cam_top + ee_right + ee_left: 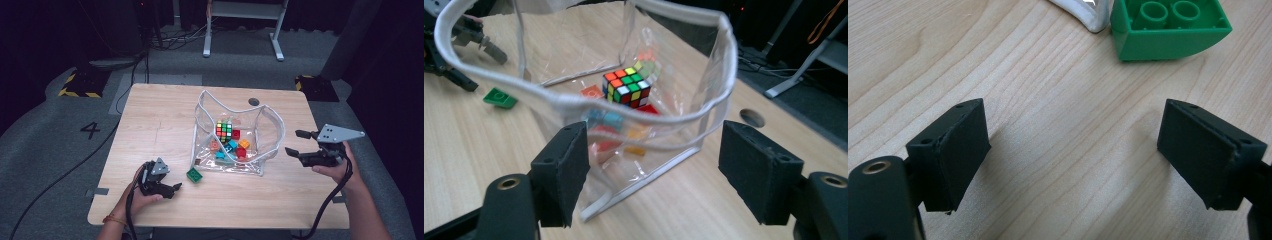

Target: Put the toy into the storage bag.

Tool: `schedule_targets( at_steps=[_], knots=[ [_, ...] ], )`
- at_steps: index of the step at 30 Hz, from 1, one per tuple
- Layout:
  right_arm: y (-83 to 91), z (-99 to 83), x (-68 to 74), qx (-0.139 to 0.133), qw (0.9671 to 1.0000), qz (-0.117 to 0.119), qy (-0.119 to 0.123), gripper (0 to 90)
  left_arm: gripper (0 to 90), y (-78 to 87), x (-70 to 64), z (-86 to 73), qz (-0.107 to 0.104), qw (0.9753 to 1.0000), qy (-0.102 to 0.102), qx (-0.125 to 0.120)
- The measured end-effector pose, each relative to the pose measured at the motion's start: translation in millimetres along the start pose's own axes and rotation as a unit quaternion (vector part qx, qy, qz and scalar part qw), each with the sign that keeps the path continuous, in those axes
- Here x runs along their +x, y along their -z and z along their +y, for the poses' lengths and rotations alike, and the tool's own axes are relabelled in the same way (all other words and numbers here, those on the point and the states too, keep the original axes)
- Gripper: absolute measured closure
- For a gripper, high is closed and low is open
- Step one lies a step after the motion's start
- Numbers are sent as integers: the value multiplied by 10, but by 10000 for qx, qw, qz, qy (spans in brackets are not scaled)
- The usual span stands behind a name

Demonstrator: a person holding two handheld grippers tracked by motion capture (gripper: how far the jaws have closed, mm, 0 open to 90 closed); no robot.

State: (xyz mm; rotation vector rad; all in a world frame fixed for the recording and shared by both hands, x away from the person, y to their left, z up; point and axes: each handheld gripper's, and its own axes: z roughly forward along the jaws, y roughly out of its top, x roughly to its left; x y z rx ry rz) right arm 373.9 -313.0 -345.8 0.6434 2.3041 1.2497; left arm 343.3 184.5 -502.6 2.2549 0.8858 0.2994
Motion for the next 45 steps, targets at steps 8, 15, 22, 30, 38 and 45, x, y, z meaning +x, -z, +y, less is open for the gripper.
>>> schedule_targets(
  at_steps=[8,15,22,30,38,45],
  knots=[
    [-150,-390,220,80,9996,229,-170,294,133,1,0,0,10,10000,0,-2],
    [-331,-617,436,122,9985,451,-293,317,133,0,-1,0,5,10000,5,0],
    [-616,-704,790,247,9966,774,-137,349,133,-1,-3,-1,6,10000,16,-13],
    [-959,-607,1091,306,9924,1189,26,366,133,-1,-3,-1,1,10000,11,-10],
    [-1332,-475,1480,506,9861,1544,344,385,133,0,-2,-1,5,10000,7,-2],
    [-1660,-309,1696,458,9820,1695,703,386,134,1,-2,-1,6,10000,5,-1]
  ],
)
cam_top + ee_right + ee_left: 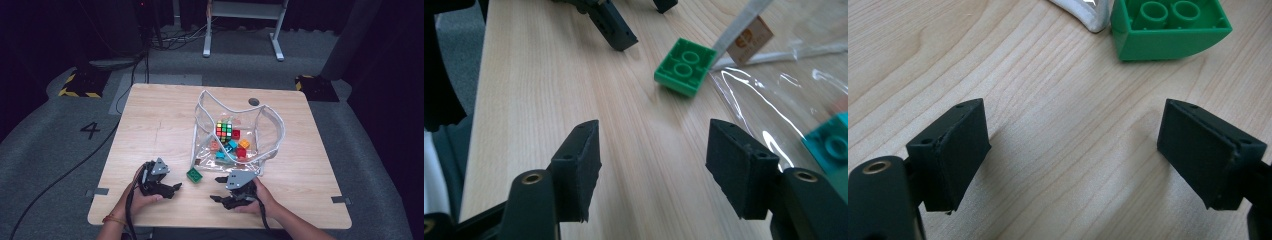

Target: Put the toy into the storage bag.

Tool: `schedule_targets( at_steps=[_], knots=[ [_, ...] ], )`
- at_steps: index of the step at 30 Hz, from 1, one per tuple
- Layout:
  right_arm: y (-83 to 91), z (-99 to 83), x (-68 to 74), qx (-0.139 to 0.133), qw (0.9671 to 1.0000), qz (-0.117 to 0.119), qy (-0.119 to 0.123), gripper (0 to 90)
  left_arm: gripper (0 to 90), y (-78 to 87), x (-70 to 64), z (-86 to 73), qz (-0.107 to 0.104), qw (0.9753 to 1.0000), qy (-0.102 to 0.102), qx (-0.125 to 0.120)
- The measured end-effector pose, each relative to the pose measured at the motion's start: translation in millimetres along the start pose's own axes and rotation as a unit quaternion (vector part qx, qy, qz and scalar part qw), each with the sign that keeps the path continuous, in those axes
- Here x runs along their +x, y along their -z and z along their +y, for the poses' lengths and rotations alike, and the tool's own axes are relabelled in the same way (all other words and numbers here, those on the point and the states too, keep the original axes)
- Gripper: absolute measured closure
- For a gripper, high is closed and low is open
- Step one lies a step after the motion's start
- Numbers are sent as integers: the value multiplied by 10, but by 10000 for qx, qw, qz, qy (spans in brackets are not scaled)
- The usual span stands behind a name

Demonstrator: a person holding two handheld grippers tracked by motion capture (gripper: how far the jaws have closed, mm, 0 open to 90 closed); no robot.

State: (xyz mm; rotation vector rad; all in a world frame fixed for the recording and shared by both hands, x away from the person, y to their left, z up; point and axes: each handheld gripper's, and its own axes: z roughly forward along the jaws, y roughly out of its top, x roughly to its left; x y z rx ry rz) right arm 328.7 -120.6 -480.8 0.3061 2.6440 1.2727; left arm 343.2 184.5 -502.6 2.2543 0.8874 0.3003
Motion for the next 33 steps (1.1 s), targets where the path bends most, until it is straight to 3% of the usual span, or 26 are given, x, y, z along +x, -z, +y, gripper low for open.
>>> schedule_targets(
  at_steps=[12,15,25,29,31,33],
  knots=[
    [-361,200,-69,17,9997,-152,-165,377,134,-1,-1,-1,0,10000,3,-5],
    [-418,221,-101,6,9998,-26,-182,377,134,-1,0,0,0,10000,1,-4],
    [-594,329,-120,195,9993,-191,-246,381,134,0,1,0,6,10000,-4,-4],
    [-660,358,-122,236,9987,-259,-362,412,134,0,2,0,12,10000,-10,-4],
    [-685,350,-144,307,9990,-296,-160,462,134,0,0,0,0,10000,-2,-2],
    [-696,344,-147,310,9991,-224,-202,492,134,0,0,0,1,10000,-4,-2]
  ],
)
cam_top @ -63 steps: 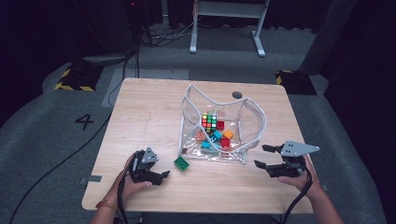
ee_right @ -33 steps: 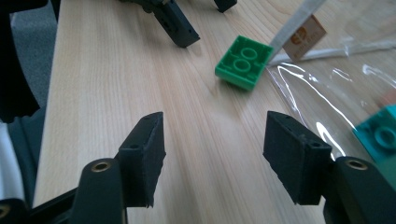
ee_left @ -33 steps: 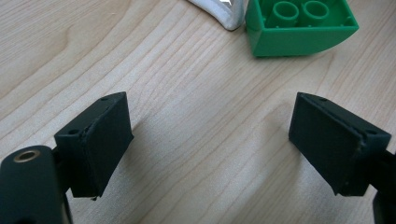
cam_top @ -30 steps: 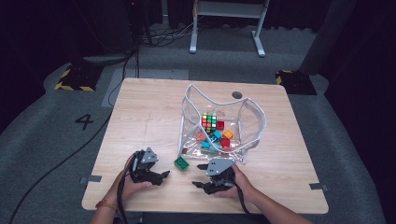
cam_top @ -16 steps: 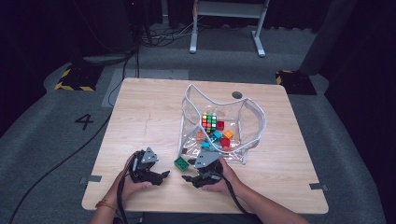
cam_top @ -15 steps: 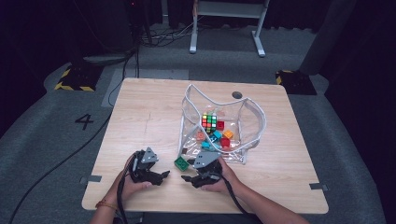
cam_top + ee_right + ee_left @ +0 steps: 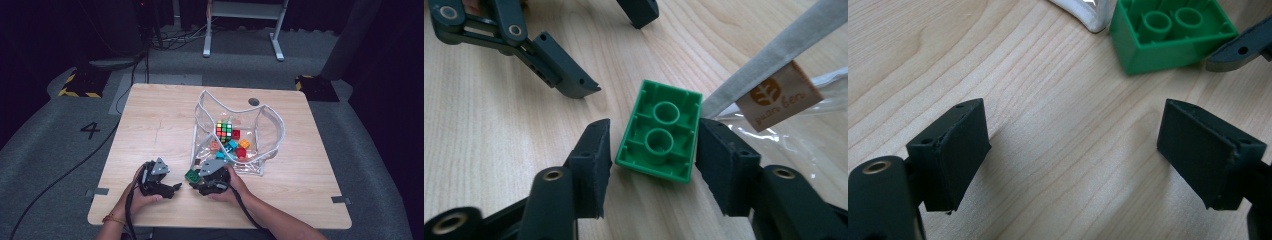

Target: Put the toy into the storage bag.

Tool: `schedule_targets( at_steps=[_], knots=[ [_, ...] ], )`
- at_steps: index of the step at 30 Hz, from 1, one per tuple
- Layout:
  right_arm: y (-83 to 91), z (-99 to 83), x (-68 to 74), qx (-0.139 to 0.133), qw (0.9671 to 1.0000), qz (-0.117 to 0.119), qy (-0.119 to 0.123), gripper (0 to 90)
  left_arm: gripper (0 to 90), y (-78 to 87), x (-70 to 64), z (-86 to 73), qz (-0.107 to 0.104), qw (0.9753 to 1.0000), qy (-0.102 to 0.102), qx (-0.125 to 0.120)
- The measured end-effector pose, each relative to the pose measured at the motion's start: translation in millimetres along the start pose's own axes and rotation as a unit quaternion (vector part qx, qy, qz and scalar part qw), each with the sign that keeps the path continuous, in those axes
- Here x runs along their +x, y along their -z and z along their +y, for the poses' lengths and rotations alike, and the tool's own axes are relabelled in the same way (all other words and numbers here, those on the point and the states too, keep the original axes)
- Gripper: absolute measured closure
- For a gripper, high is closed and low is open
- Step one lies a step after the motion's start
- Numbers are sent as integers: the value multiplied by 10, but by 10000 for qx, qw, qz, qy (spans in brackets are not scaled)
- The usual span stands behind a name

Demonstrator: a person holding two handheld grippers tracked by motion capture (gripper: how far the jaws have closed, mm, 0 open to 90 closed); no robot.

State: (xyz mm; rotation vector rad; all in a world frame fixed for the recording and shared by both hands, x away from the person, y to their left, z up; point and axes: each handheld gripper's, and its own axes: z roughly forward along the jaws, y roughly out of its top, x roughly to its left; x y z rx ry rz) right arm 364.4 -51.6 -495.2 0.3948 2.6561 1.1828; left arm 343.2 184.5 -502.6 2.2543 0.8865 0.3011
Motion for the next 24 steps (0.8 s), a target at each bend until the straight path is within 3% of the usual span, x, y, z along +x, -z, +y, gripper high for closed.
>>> schedule_targets(
  at_steps=[2,3,7,8,10,12,17,20,24],
  knots=[
    [0,-2,9,59,9999,-44,-77,554,134,0,0,0,-1,10000,3,-2],
    [5,-7,-7,64,10000,-16,19,579,134,0,0,0,0,10000,2,-2],
    [41,-16,-2,-35,10000,13,-61,589,134,0,0,0,1,10000,1,-2],
    [60,-23,-19,-11,10000,40,74,589,134,0,0,0,1,10000,2,-3],
    [109,-42,-21,-46,9999,51,123,590,134,0,0,0,0,10000,1,-2],
    [166,-62,-7,-61,10000,48,-41,590,134,0,0,0,0,10000,2,-2],
    [326,-155,-26,-142,9998,107,-57,590,134,0,0,0,0,10000,0,-3],
    [497,-315,-39,-222,9996,158,2,590,134,-1,0,0,0,10000,1,-4],
    [690,-463,-49,-203,9995,208,-129,591,134,0,0,0,-1,10000,2,0]
  ],
)
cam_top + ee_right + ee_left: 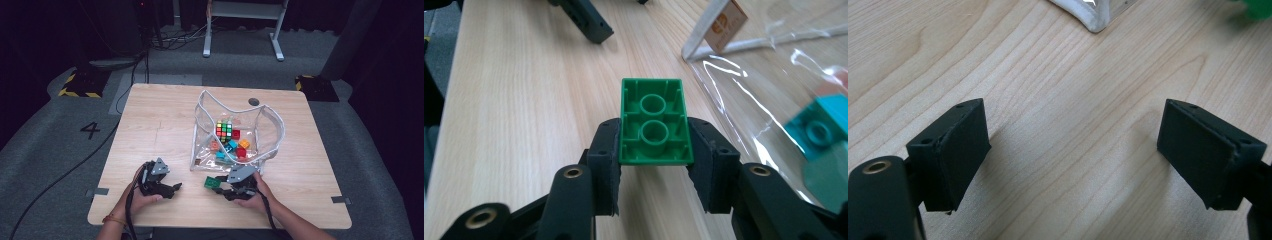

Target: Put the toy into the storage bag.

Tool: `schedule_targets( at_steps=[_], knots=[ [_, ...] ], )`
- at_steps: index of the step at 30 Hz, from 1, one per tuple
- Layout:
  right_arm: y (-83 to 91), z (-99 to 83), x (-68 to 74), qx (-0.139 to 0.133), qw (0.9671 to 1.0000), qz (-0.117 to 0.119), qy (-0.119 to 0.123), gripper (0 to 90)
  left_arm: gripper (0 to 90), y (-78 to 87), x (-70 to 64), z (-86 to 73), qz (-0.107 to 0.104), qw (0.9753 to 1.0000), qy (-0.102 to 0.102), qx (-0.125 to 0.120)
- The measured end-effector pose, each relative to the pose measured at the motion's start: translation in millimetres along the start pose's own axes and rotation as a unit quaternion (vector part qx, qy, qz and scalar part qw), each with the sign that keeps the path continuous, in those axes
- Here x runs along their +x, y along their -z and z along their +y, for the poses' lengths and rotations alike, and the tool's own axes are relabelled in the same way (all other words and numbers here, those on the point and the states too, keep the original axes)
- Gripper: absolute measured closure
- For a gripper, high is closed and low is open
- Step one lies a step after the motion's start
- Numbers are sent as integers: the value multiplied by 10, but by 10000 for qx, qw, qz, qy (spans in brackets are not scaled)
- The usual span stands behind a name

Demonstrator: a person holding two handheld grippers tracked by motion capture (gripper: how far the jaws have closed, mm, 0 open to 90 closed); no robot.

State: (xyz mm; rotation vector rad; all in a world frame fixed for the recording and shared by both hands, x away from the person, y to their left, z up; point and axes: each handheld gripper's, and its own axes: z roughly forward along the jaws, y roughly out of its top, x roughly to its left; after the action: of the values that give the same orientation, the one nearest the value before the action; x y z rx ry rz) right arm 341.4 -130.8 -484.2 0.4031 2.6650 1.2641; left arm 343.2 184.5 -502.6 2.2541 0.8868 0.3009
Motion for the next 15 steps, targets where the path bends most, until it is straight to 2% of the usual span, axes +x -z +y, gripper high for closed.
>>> schedule_targets(
  at_steps=[1,5,6,9,11,15],
  knots=[
    [52,-26,7,26,10000,-23,-57,591,134,0,1,0,8,10000,-6,-5],
    [243,-151,-23,-48,9999,-47,82,591,134,0,0,0,4,10000,-2,-3],
    [294,-191,-11,33,10000,-85,-14,591,134,0,0,0,10,10000,-5,-7],
    [417,-311,-62,-23,9999,-79,132,591,134,1,0,-1,21,10000,1,0],
    [503,-392,-89,32,9999,-131,40,591,134,1,-1,-2,23,10000,13,-5],
    [659,-526,-153,-43,9997,-252,-66,591,134,-1,-3,-2,1,10000,28,-2]
  ],
)
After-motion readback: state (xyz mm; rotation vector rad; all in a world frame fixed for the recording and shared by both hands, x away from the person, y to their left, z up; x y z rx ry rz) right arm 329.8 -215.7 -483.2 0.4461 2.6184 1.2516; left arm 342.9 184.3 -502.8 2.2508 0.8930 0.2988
